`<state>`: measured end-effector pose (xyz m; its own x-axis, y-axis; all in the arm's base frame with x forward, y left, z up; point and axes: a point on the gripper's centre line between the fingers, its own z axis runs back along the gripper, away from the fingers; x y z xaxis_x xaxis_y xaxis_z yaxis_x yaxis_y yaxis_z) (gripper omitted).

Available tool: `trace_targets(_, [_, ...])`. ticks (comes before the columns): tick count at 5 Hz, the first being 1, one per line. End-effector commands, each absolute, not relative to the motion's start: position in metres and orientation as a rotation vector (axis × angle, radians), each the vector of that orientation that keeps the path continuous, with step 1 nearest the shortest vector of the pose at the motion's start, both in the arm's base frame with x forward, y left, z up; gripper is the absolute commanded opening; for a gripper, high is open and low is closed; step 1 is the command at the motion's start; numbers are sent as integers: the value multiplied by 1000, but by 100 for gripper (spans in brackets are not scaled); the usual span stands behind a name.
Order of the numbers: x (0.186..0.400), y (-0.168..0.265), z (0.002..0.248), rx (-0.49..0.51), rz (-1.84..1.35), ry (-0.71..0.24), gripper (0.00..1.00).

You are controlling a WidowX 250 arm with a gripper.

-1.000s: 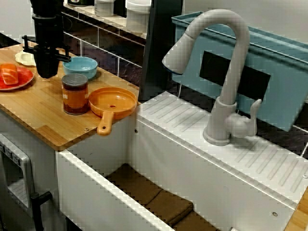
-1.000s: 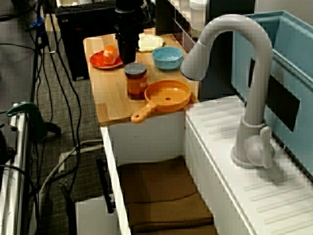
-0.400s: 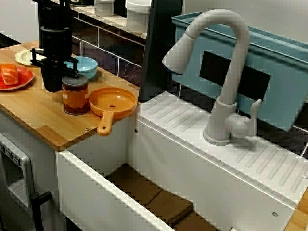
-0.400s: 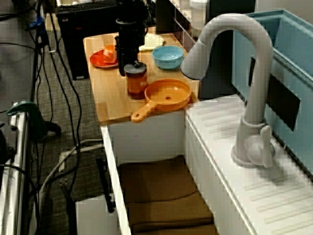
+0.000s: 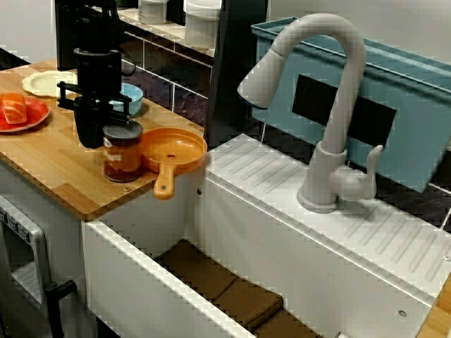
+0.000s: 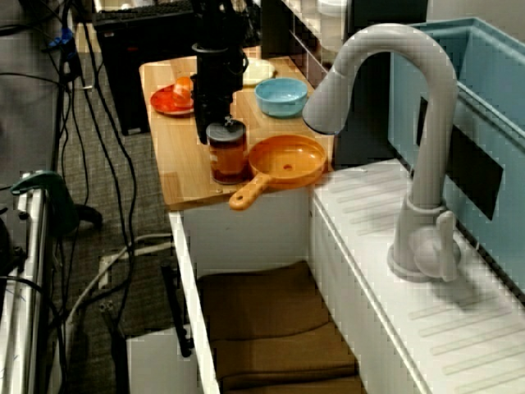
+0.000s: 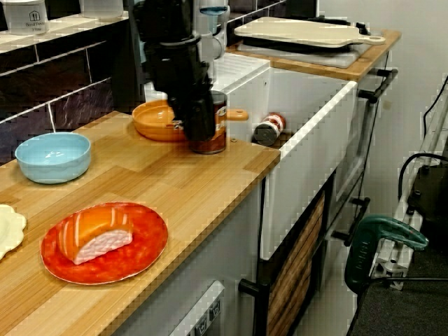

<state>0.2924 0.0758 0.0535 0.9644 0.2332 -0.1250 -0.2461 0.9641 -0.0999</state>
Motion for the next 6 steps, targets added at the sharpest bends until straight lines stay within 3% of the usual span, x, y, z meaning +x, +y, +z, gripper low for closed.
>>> trace_targets(1, [295, 38, 87, -186, 224, 56, 0])
trace_targets(3, [302, 33, 95, -202, 207, 56, 0])
trace_targets(5, [303, 60, 109, -245, 238, 57, 0])
trace_targets(6, [300, 59, 112, -208, 250, 39, 100])
